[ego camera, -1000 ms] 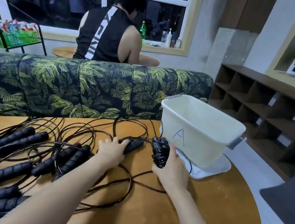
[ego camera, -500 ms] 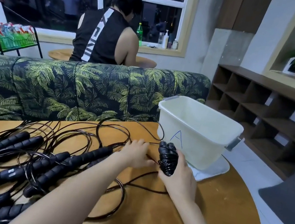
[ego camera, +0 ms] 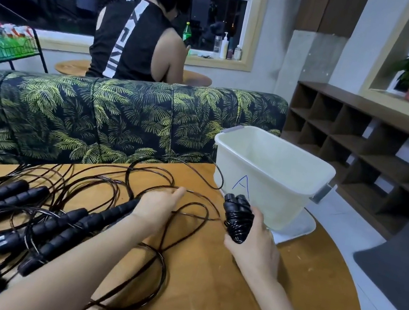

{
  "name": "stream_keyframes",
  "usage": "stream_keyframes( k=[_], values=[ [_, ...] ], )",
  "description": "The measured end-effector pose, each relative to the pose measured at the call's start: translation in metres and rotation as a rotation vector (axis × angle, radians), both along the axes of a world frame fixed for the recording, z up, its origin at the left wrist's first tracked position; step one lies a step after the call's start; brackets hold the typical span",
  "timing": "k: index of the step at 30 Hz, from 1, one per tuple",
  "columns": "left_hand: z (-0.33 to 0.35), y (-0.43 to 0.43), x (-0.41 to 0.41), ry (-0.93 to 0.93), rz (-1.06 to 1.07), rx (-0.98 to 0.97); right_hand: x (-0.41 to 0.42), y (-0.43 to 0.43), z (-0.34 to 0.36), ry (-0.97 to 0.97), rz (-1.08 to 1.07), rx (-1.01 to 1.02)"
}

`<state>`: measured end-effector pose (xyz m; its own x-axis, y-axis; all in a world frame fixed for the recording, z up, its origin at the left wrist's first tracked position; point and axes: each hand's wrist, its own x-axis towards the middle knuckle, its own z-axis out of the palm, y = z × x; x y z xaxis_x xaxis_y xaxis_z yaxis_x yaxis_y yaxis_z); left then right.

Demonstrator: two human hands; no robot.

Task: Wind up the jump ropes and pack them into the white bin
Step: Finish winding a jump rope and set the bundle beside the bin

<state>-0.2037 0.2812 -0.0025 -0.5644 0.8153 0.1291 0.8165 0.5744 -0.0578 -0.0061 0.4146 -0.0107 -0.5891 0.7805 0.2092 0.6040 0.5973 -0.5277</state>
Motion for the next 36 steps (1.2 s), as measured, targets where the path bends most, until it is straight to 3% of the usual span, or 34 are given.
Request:
stream_keyframes(
  k=[5, 8, 13, 18, 26, 33, 36],
  values=[
    [0.01, -0.019, -0.007, 0.063, -0.102, -0.101, -0.009, -0.005, -0.005, -0.046, 0.079, -0.059],
    [-0.001, -0.032, -0.006, 0.048, -0.216, -0.169, -0.017, -0.005, -0.005, -0.153, 0.101, 0.023],
    [0.002, -0.059, -0.007, -0.318, -0.355, 0.051, -0.021, -0.009, 0.002, -0.424, 0.091, 0.236],
    [0.036, -0.135, 0.0, -0.339, -0.176, 0.238, -0.012, -0.033, 0.03, -0.45, 0.133, 0.256],
    [0.039, -0.313, 0.055, -0.327, 0.146, 0.426, 0.027, -0.16, 0.056, -0.206, 0.452, 0.267],
    [0.032, -0.361, 0.075, -0.25, 0.146, 0.422, 0.026, -0.254, 0.042, -0.172, 0.75, 0.276],
    [0.028, -0.35, 0.069, -0.237, 0.103, 0.293, 0.004, -0.269, 0.038, -0.251, 0.809, 0.291]
  ],
)
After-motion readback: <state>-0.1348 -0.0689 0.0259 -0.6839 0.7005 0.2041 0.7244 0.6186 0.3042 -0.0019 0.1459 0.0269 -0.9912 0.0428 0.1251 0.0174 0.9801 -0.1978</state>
